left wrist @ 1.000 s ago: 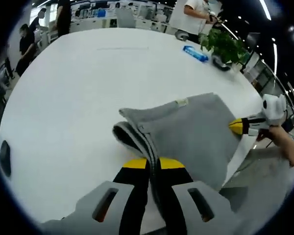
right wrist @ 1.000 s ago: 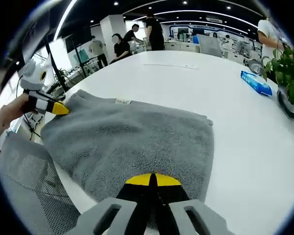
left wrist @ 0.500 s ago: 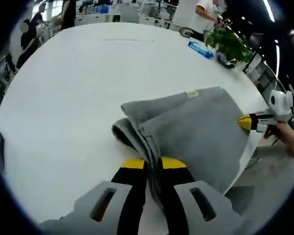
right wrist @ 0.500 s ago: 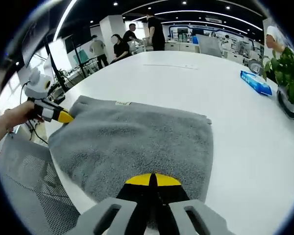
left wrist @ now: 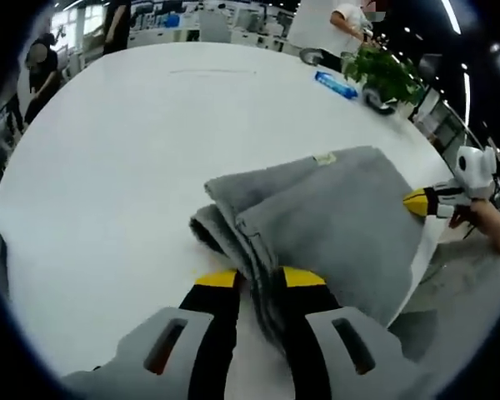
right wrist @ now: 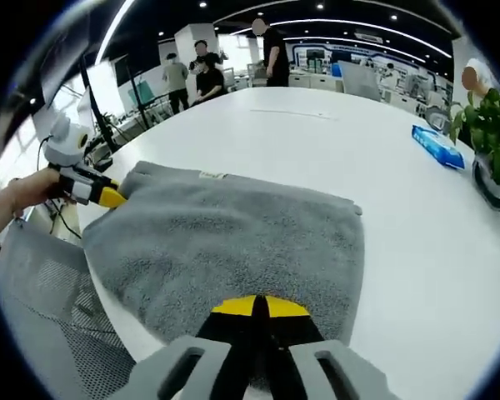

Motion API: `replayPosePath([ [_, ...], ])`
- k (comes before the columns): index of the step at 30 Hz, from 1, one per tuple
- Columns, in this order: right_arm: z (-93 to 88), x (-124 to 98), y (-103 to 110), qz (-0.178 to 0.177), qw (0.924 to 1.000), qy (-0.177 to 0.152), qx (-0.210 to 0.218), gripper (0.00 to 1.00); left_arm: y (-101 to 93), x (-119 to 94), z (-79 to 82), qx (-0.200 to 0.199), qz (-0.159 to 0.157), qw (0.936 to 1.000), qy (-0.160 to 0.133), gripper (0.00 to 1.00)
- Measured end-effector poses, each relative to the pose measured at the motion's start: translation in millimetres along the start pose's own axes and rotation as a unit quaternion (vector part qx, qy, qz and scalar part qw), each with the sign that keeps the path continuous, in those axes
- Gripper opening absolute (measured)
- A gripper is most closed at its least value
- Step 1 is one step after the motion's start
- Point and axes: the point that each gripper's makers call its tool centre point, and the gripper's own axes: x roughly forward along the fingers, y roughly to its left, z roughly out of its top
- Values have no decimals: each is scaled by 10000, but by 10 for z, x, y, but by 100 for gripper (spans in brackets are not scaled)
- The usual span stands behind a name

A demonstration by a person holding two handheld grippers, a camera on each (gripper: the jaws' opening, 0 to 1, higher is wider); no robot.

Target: Open the folded towel by lifting each exposed corner and separating the folded layers until the towel lies flat within the target outline without major curled edges

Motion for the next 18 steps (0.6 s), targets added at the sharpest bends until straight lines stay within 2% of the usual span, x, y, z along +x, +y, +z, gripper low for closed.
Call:
replayPosePath([
  [1,61,-16,15,44,9994,-155,315,6,-38,-41,29,7,-80,10000,-53,30],
  [2,182,-50,14,84,9971,-467,602,14,-73,-86,76,-41,-149,9998,-148,31],
  [3,224,-67,7,80,9964,-567,631,18,-108,-161,180,-201,-183,9989,-391,31],
  [4,327,-115,-27,1,9953,-807,544,19,-99,-184,210,-204,-172,9986,-454,32],
  [5,385,-147,-47,-52,9950,-924,377,18,-117,-258,301,-124,-150,9975,-678,33],
  [7,466,-193,-38,-132,9938,-1092,125,14,-181,-339,397,61,-199,9957,-905,32],
  [8,529,-225,-3,-151,9923,-1227,-21,12,-259,-389,452,202,-262,9941,-1032,32],
  [10,619,-268,163,63,9892,-1430,-299,9,-364,-423,494,349,-268,9932,-1076,32],
  [12,602,-287,282,175,9889,-1412,-435,5,-429,-420,522,397,-275,9927,-1109,31],
  [14,458,-248,418,291,9911,-1054,-762,0,-534,-369,547,473,-404,9912,-1167,28],
  [17,301,-148,542,481,9917,-660,-990,0,-643,-207,434,763,-506,9925,-808,18],
  [18,235,-91,585,513,9908,-475,-1162,0,-669,-127,340,937,-509,9931,-486,15],
])
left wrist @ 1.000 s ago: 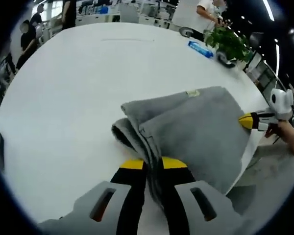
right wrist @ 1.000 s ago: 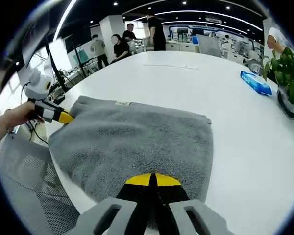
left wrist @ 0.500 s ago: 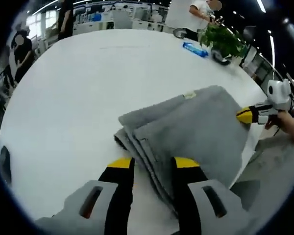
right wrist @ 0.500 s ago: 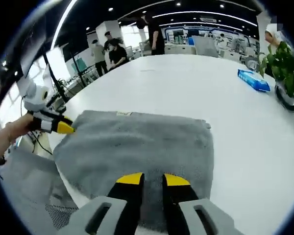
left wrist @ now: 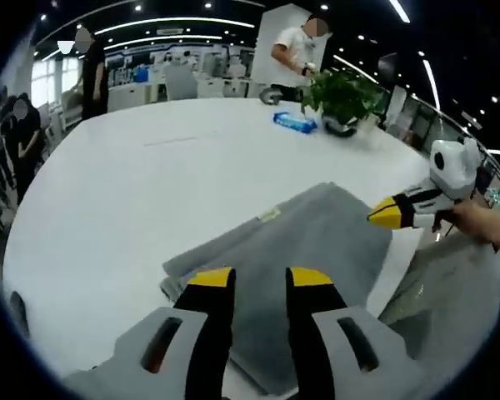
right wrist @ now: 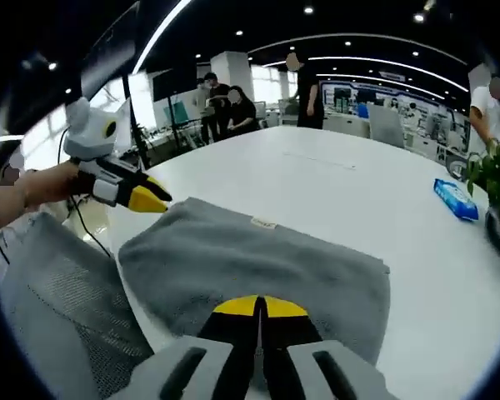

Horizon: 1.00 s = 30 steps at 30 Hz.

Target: Open the folded towel by lifting each exposed corner and separating the folded layers until the towel lies flat within the target outline without major curled edges

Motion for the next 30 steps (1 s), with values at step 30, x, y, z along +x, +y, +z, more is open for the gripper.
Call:
replayPosePath([
  [30,-334,189,4,-38,9962,836,-225,0,-239,337,-443,1071,-150,9902,885,0],
])
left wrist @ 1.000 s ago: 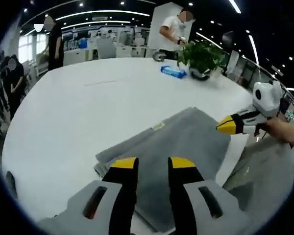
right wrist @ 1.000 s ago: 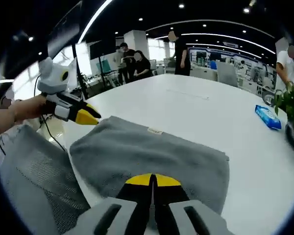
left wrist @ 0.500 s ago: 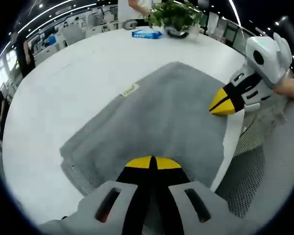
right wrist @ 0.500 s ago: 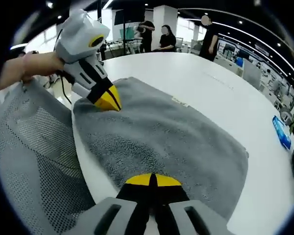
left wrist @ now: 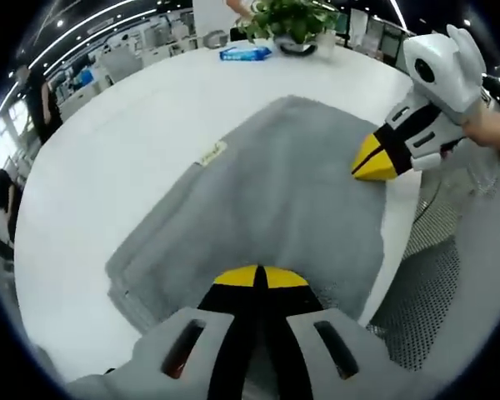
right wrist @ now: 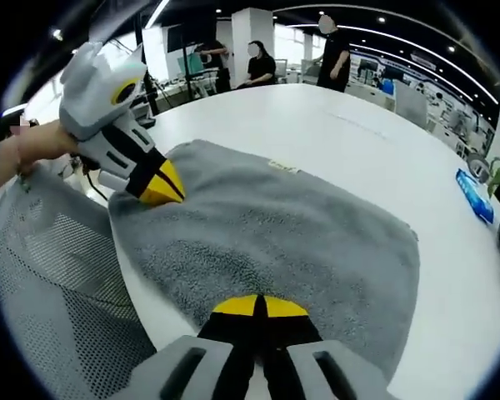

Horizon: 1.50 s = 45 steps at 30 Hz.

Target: Open the folded towel by lifting each exposed corner and separating the folded layers until the towel lies flat within the target outline without major curled edges

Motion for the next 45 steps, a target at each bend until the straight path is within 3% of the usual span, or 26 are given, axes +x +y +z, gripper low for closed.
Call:
replayPosePath([
  [9,44,38,-96,-88,9999,45,-85,0,-58,-5,-12,-125,-142,9998,32,0],
  [15,137,110,-258,-175,9998,87,-63,0,-117,17,2,-135,-420,9988,195,0],
  [25,197,160,-335,-229,9994,183,-159,0,-172,25,15,62,-397,9989,223,0],
  [31,229,188,-380,-259,9993,235,-158,0,-210,32,26,95,-361,9991,201,0],
  [39,271,222,-421,-355,9972,310,-574,0,-246,48,41,85,-379,9991,151,1],
  [45,290,244,-435,-323,9959,551,-636,0,-246,38,36,-79,-451,9989,-68,1],
])
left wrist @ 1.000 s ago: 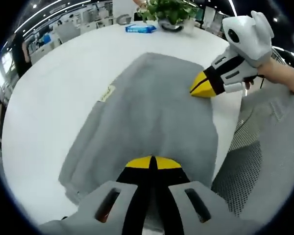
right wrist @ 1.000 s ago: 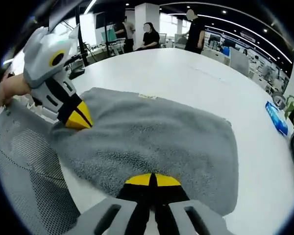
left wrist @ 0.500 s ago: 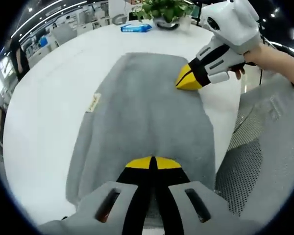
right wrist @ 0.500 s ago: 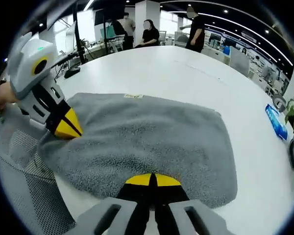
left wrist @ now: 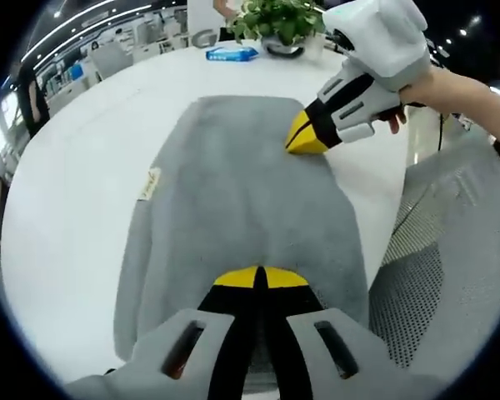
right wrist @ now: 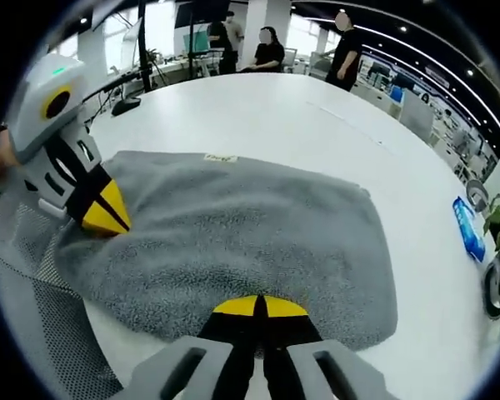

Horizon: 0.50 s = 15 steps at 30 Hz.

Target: Open the folded towel by lifting each exposed corner and separating the folded layers until the towel lies flat within the target outline without major curled edges

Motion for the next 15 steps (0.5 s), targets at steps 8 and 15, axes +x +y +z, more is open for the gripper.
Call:
replayPosePath([
  [8,42,49,-33,-106,9986,410,-320,0,-29,22,23,27,-37,9999,-114,1],
  [15,97,99,-87,-166,9967,649,-463,0,-72,35,37,71,-66,9999,-137,1],
])
